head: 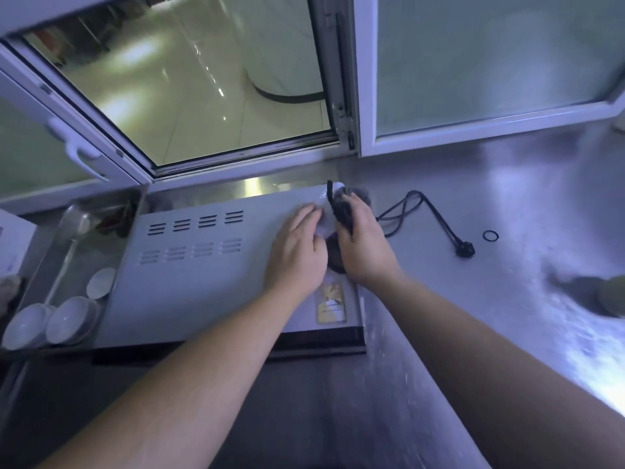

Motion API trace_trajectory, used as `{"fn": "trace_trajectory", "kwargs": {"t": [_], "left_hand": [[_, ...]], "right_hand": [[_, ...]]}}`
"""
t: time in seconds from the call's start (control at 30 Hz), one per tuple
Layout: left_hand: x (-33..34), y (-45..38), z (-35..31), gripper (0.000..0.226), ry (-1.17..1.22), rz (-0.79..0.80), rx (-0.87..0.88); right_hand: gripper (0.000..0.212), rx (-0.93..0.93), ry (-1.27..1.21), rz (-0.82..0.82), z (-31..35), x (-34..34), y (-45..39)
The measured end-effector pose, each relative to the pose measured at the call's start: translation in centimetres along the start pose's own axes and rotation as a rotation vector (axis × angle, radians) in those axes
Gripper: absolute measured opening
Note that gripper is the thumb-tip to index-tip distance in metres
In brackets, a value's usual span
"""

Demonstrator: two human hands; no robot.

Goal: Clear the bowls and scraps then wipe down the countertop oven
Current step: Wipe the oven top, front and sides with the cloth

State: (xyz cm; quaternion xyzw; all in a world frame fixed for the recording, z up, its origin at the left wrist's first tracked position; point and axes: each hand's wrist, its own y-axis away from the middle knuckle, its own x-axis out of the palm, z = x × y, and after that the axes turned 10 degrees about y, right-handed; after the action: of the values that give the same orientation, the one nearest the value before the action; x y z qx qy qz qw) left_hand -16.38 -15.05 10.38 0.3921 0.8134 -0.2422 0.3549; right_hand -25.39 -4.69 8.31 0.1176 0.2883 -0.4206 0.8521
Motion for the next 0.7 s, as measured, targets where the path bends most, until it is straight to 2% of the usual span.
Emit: {"fn": "trace_trajectory", "kwargs": {"t": [0.17, 0.3, 0.43, 0.5, 0.57, 0.7], "left_hand": [[-0.8, 0.1, -0.2, 0.054, 0.099, -0.061, -0.094], [-2.4, -0.2, -0.9, 0.054, 0.216, -0.115, -0.295], [-3.6, 2.5, 0.3, 0.063, -0.095, -0.203, -0.405], [-3.8, 4.6, 1.0, 0.07, -0.146, -0.238, -0.507], [-3.1, 6.4, 1.5, 0.072, -0.183, -0.204, -0.596], [-1.9, 7.0, 1.7, 0.078, -0.293, -0.176, -0.598]], "right_hand": [[0.054, -0.063, 0.238, 0.023, 0.1, 0.2, -2.8], [0.055, -0.021, 0.333, 0.079, 0.4, 0.4, -4.7], [0.047, -0.006, 0.353, 0.097, 0.7, -0.1, -6.0], [0.042, 0.015, 0.361, 0.108, 0.8, -0.4, -6.6], [0.042, 0.028, 0.372, 0.12, 0.8, -0.6, -7.0], [0.045, 0.033, 0.34, 0.11, 0.7, -0.9, -7.6]]}}
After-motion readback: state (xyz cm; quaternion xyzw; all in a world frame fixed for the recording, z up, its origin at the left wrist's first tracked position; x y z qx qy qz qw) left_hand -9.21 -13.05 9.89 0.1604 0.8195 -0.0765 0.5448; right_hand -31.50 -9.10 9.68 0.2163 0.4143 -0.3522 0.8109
